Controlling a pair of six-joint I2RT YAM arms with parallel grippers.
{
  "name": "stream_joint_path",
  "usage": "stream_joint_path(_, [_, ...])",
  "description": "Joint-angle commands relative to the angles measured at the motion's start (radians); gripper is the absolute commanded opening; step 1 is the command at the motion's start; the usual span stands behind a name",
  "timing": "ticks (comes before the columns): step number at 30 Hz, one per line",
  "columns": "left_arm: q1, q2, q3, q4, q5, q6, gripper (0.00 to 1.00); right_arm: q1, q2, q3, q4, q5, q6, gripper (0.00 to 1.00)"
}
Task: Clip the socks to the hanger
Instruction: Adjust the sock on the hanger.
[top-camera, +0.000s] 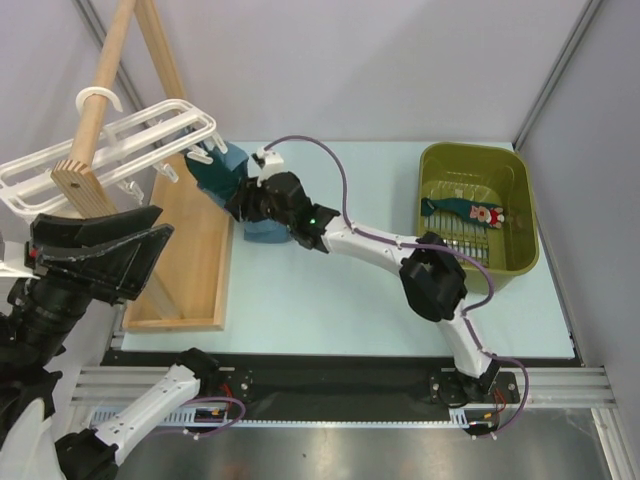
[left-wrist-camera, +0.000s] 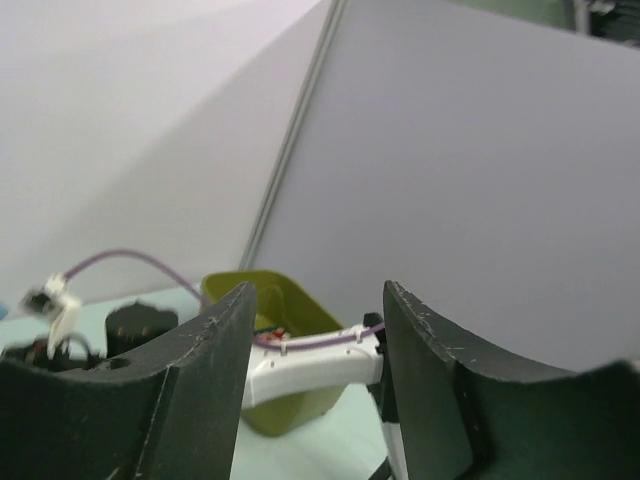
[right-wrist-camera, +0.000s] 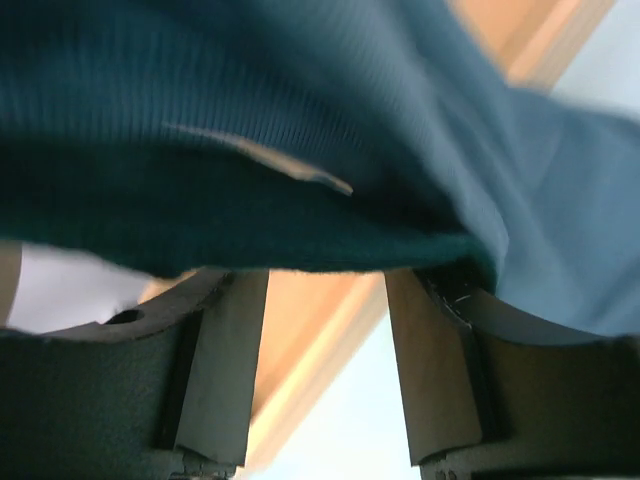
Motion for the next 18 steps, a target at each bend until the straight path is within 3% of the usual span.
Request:
stream_joint_path(1, [-0.004, -0.011, 0.012, -0.130, -0.063, 0.074, 0.58, -0.050, 0.094, 0.177, 0.058, -0.024, 0.038, 0.54])
stream_joint_path(8, [-0.004, -0.028, -0.032, -0.155, -0.097, 0.072, 0.56, -0.120, 0.214, 0.380, 0.024, -0.024, 0.024, 0.54])
stream_joint_path(16, [-0.004, -0.023, -0.031, -0.169, -0.121, 0.063, 0.54, -0.193, 0.464, 0.801, 0.012, -0.171, 0.035, 0.61])
stream_joint_path(18, [-0.004, -0.022, -0.034, -0.167, -0.132, 0.058, 0.54, -0.193, 0.478, 0.826, 0.000, -0.182, 0.042, 0.61])
